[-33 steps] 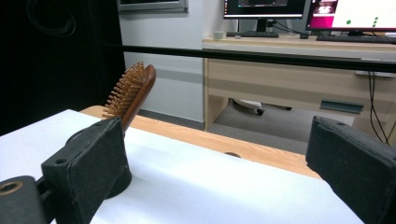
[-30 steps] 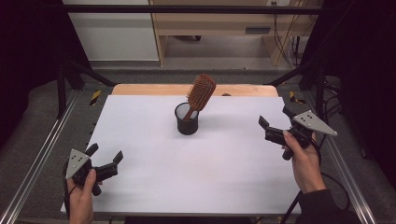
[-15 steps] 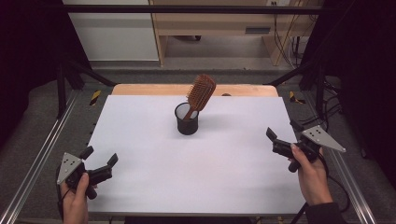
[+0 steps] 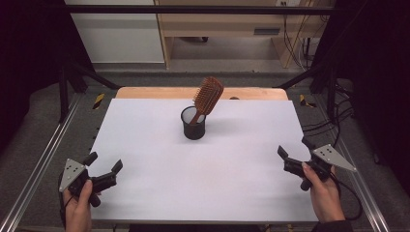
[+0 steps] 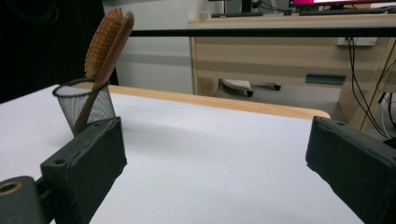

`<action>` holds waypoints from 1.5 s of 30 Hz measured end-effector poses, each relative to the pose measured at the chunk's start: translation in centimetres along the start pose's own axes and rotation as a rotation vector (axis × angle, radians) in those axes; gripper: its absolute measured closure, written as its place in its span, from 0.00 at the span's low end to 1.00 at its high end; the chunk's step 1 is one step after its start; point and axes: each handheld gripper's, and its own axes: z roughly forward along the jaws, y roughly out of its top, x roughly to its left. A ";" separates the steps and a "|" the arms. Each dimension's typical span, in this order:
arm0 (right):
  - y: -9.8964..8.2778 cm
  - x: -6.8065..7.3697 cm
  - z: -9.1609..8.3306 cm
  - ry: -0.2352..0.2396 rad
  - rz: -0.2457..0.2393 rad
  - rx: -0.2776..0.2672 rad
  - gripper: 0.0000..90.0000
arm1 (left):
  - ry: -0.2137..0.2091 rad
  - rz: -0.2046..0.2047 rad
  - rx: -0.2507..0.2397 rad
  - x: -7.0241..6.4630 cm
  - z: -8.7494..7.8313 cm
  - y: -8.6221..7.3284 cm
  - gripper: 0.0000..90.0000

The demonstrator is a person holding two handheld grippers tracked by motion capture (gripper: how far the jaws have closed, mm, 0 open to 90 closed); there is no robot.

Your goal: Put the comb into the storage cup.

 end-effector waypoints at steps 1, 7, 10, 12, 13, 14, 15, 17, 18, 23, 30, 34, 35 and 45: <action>-0.2 0.1 0.0 0.001 -0.005 0.001 0.05 | 0.000 0.001 0.000 0.0 0.0 0.0 0.03; -1.8 0.6 0.1 0.018 -0.013 0.034 0.05 | -0.004 0.011 -0.005 0.0 0.0 0.0 0.03; -2.2 0.8 0.1 0.026 -0.008 0.041 0.05 | -0.007 0.010 -0.008 0.0 0.0 0.0 0.03; -2.5 1.0 0.1 0.031 0.005 0.039 0.05 | -0.009 0.010 -0.009 -0.1 0.0 0.0 0.03; -2.6 1.0 0.1 0.035 0.008 0.039 0.05 | -0.011 0.011 -0.010 -0.1 0.0 0.0 0.03; -2.7 1.1 0.1 0.038 0.005 0.043 0.05 | -0.012 0.013 -0.010 -0.1 0.0 0.0 0.03; -2.8 1.2 0.1 0.042 0.002 0.045 0.05 | -0.012 0.015 -0.011 -0.1 0.0 0.0 0.03; -3.0 1.3 0.1 0.047 0.003 0.051 0.05 | -0.015 0.014 -0.012 -0.1 0.0 0.0 0.03; -3.1 1.4 0.2 0.051 0.003 0.052 0.05 | -0.018 0.012 -0.014 -0.1 0.0 0.0 0.03; -3.5 1.8 0.2 0.070 0.011 0.055 0.05 | -0.034 0.004 -0.026 -0.2 0.0 0.1 0.03; -3.9 2.4 0.4 0.092 -0.001 0.061 0.05 | -0.051 0.015 -0.041 -0.4 -0.1 0.2 0.03; -4.0 2.7 0.5 0.105 -0.007 0.067 0.05 | -0.058 0.021 -0.043 -0.5 -0.1 0.2 0.03; -4.0 2.8 0.5 0.108 -0.009 0.068 0.05 | -0.059 0.022 -0.044 -0.5 -0.1 0.2 0.03; -4.4 3.4 0.7 0.137 -0.018 0.070 0.05 | -0.082 0.044 -0.064 -0.9 -0.1 0.3 0.03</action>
